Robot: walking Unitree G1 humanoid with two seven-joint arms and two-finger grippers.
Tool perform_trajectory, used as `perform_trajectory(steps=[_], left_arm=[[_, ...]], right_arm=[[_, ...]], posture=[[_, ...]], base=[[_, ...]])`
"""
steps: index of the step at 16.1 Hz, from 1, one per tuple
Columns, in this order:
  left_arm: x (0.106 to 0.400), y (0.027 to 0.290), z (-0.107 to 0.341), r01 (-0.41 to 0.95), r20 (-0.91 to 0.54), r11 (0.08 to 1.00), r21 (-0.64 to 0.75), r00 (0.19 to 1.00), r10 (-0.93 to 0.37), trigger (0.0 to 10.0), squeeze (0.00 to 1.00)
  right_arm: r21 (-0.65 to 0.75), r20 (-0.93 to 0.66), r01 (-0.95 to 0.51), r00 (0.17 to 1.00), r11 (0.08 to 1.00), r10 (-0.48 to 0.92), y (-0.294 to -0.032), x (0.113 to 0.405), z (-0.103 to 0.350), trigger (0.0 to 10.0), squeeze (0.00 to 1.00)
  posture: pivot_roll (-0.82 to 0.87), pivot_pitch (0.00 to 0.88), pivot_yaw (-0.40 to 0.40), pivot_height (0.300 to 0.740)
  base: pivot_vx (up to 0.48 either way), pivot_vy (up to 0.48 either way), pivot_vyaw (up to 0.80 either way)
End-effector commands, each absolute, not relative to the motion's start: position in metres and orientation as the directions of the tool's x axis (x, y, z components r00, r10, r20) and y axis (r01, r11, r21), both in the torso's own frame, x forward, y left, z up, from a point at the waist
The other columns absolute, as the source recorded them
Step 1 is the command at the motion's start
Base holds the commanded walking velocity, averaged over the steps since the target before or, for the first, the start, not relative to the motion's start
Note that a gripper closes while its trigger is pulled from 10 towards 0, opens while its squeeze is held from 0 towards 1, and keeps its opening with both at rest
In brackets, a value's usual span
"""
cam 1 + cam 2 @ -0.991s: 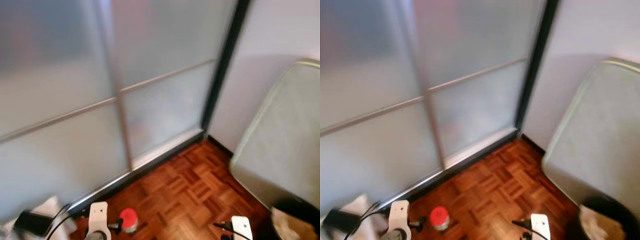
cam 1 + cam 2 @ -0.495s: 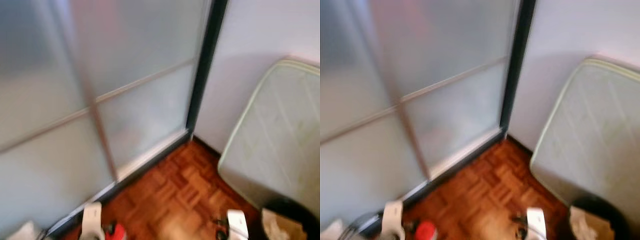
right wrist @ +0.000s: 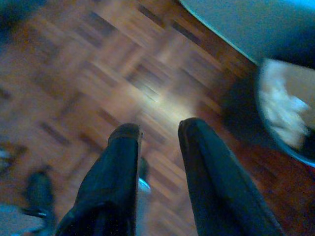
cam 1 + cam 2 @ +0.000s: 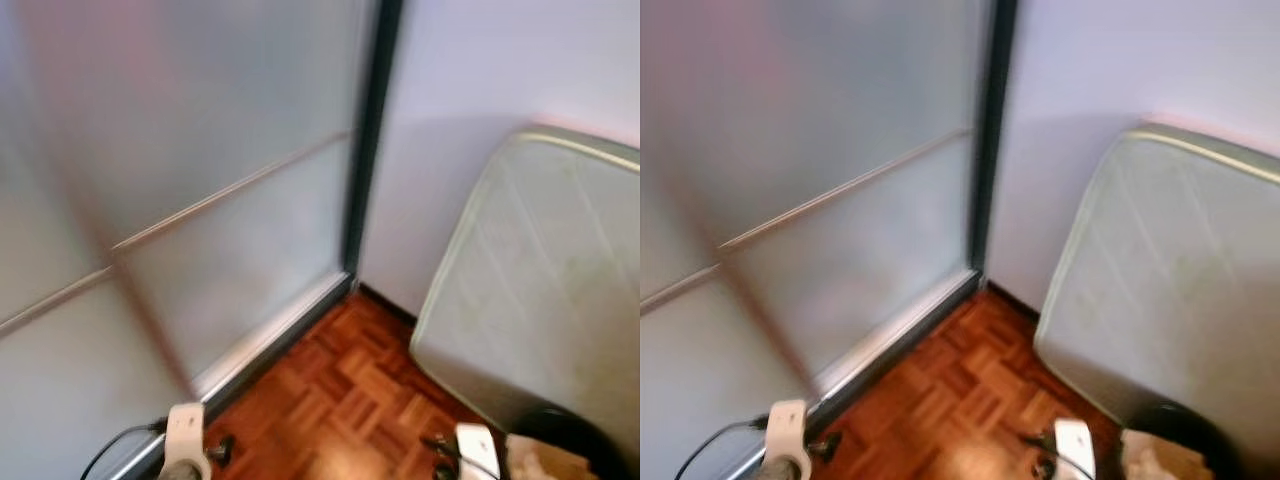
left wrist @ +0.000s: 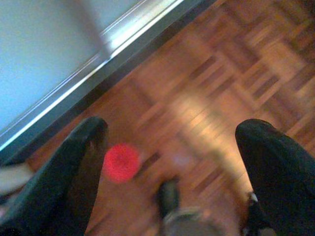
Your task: Clean up the room
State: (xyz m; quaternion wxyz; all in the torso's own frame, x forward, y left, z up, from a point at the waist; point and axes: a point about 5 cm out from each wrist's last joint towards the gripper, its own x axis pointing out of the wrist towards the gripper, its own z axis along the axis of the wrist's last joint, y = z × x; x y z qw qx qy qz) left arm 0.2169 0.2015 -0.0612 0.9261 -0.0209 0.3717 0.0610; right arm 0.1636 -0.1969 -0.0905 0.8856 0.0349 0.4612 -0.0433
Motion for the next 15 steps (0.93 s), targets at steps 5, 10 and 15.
perform_trajectory(steps=[5, 10, 15], left_arm=[[0.2131, 0.1965, -0.0644, -0.118, -0.703, 0.993, -0.003, 0.706, 0.082, 10.0, 0.00], [0.2135, 0.1968, -0.0641, -0.120, -0.701, 0.993, -0.006, 0.708, 0.082, 10.0, 0.00], [0.2137, 0.1972, -0.0638, -0.123, -0.699, 0.992, -0.007, 0.710, 0.083, 10.0, 0.00]], right_arm=[[0.009, -0.813, 0.109, 0.579, 0.994, -0.056, -0.1994, 0.1672, -0.0886, 10.0, 0.00], [-0.003, -0.822, 0.097, 0.566, 0.995, -0.058, -0.1995, 0.1656, -0.0895, 10.0, 0.00], [-0.004, -0.823, 0.105, 0.564, 0.994, -0.063, -0.2006, 0.1636, -0.0901, 10.0, 0.00]], posture=[[0.03, 0.000, -0.036, 0.740], [0.03, 0.000, -0.034, 0.740], [0.03, 0.000, -0.034, 0.740]], base=[[0.294, 0.000, 0.00], [0.296, 0.000, 0.00], [0.299, 0.000, 0.00]])
